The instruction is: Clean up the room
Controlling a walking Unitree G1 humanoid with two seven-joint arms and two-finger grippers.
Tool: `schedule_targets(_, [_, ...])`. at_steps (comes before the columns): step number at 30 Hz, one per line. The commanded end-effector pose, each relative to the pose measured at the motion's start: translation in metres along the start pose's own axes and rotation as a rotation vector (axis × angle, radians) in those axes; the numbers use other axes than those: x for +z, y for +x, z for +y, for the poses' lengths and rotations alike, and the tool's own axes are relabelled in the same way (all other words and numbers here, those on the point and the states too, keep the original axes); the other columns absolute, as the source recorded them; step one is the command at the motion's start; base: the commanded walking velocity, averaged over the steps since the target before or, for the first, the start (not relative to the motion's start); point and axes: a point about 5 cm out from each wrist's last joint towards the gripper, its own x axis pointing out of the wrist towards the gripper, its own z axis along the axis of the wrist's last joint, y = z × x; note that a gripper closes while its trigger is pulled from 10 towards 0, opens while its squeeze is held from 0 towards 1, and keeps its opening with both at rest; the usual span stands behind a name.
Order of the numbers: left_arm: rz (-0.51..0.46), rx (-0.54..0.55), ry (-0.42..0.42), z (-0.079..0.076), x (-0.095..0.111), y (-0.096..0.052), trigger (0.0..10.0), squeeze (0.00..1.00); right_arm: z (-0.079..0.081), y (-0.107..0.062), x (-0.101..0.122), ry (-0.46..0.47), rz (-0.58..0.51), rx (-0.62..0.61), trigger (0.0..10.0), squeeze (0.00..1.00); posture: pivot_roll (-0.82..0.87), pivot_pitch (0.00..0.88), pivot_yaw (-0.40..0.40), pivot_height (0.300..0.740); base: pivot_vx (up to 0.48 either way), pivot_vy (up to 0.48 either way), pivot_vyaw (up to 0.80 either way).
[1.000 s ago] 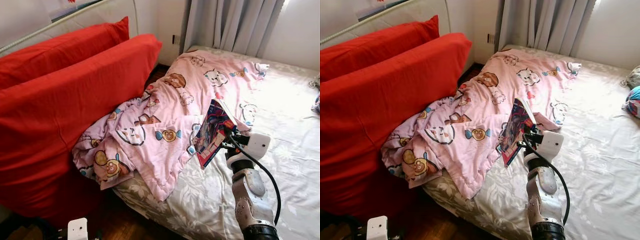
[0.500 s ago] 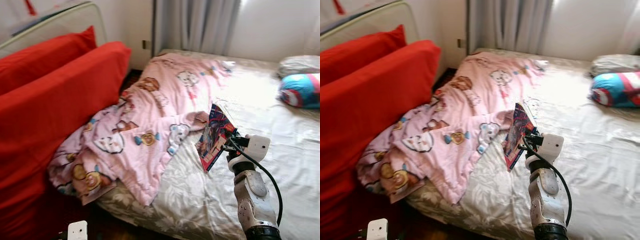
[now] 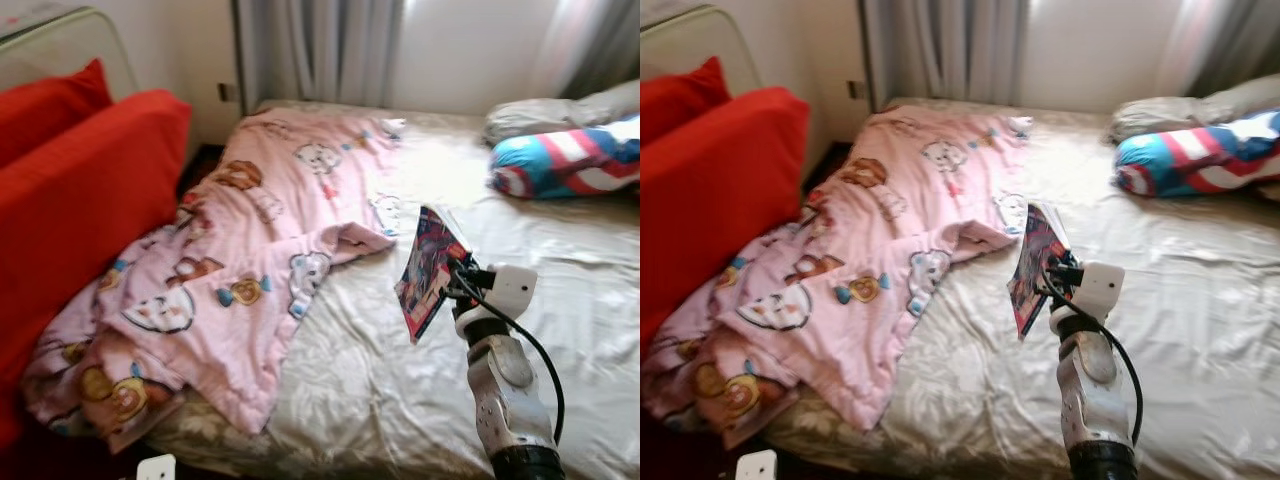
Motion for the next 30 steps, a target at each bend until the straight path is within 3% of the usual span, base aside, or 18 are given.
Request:
schedule_targets(1, [0.022, 0.004, -0.003, 0.0009, -0.0048, -0.0012, 10.0, 0.0, -0.0029, -0.0005, 0.0045, -0.013, -0.018, -0.004, 10.0, 0.0, -0.07, 0.081, -0.016, 0.74, 0.0, 0.0, -0.8])
schedule_targets(13, [0.016, 0.015, 0.011, 0.0031, -0.006, -0.0022, 10.0, 0.0, 0.0, -0.0019, 0.0023, -0.002, -0.014, -0.007, 10.0, 0.0, -0.07, 0.102, -0.01, 0.74, 0.0, 0.0, -0.78])
schedule_targets(19, [0.008, 0.007, 0.032, 0.002, -0.0042, -0.0017, 10.0, 0.0, 0.0021, -0.0028, 0.0006, -0.017, -0.018, -0.003, 10.0, 0.0, -0.07, 0.109, -0.003, 0.74, 0.0, 0.0, 0.0])
schedule_targets(30, [-0.008, -0.004, 0.055, -0.0008, 0.0008, 0.0, 10.0, 0.0, 0.0038, -0.0037, -0.0028, -0.09, 0.007, 0.007, 10.0, 0.0, -0.07, 0.12, 0.011, 0.74, 0.0, -0.317, 0.0])
